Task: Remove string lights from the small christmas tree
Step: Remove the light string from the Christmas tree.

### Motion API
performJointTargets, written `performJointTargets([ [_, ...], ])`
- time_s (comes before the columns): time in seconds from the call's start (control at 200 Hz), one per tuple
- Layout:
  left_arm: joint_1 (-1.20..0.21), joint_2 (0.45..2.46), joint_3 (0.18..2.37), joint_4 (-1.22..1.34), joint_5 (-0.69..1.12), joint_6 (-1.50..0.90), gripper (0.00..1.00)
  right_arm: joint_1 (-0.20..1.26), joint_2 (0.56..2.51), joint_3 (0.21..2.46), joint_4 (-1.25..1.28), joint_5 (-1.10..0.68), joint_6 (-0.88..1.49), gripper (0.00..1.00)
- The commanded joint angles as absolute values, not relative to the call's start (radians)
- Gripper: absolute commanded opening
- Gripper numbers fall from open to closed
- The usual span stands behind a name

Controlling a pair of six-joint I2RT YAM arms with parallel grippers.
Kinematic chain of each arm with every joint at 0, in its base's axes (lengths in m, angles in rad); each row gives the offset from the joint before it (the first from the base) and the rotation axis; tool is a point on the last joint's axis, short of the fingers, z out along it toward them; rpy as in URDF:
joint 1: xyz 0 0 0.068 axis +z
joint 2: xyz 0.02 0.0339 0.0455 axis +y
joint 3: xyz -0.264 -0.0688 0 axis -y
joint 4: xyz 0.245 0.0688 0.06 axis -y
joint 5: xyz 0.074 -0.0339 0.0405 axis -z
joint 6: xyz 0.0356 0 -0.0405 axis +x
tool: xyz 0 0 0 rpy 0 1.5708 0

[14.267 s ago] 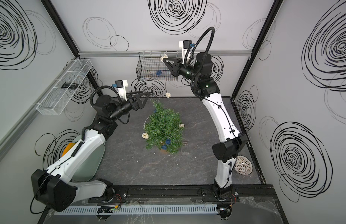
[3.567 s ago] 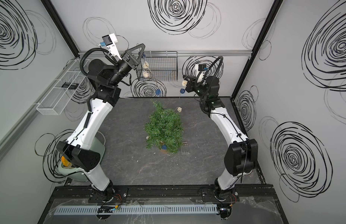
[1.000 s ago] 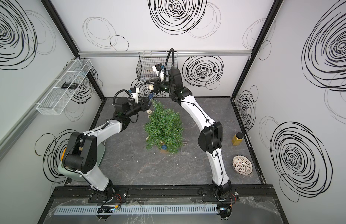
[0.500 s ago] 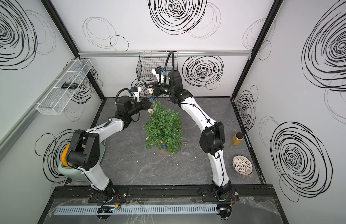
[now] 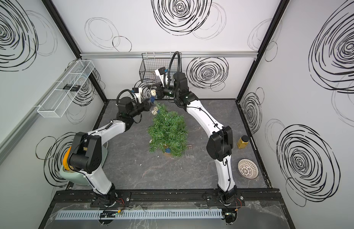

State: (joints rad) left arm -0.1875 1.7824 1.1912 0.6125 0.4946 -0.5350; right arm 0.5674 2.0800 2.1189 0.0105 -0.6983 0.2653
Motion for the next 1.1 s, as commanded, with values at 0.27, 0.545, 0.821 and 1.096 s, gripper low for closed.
performJointTargets([
  [0.27,-0.148,1.687,1.187,0.708,0.474,-0.635,0.0,0.555,2.029,2.127,-0.091,-0.509,0.275,0.66],
  [0.545,-0.132,1.633,1.18,0.641,0.414,-0.624,0.0,0.533,1.958,2.047,-0.121,-0.244,0.31,0.75],
  [0.821,-0.094,1.575,1.127,0.65,0.37,-0.656,0.0,0.491,1.745,1.765,0.051,-0.123,0.394,0.77],
  [1.096,-0.049,1.498,1.103,0.624,0.358,-0.667,0.0,0.459,1.446,1.37,0.268,-0.163,0.49,0.78],
])
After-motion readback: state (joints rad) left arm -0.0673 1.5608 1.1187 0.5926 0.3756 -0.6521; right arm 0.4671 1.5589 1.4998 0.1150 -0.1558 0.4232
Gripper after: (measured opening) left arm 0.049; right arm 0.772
